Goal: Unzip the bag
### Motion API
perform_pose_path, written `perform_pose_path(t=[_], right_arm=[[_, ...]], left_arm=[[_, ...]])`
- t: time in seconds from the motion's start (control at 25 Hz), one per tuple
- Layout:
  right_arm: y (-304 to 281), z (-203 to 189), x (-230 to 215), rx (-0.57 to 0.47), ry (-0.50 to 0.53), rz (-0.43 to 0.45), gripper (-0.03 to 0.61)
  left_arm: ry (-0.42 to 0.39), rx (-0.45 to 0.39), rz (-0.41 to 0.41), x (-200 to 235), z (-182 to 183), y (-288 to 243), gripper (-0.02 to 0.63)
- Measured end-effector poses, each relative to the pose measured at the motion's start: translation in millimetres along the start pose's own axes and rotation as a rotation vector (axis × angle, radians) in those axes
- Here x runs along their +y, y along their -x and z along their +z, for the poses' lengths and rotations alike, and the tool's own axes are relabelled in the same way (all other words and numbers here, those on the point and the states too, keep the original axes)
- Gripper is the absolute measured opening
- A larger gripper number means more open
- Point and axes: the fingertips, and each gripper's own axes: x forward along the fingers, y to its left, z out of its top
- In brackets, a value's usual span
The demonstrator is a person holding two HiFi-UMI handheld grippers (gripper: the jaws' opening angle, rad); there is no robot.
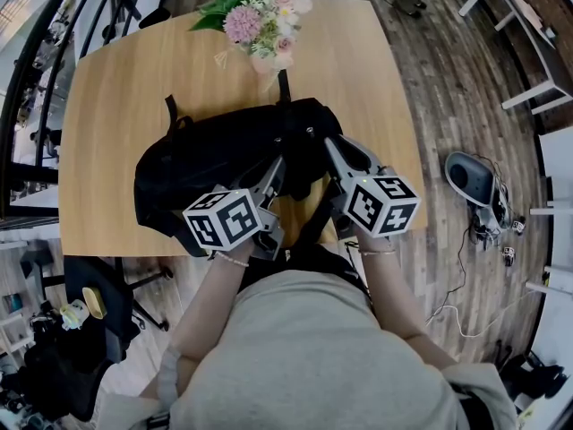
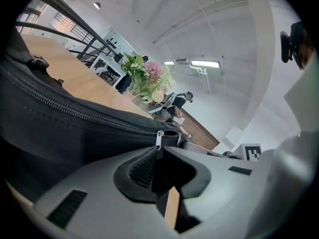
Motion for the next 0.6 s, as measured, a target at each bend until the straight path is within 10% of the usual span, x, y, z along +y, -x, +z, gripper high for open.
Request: perform_pose_path(t=[0.6], right_arm=[[-1,-2,0,0.001,-0.003,0.004,0.078]], left_arm=[[0.176,0.024,-0.035,8,-10,-14,0.119]])
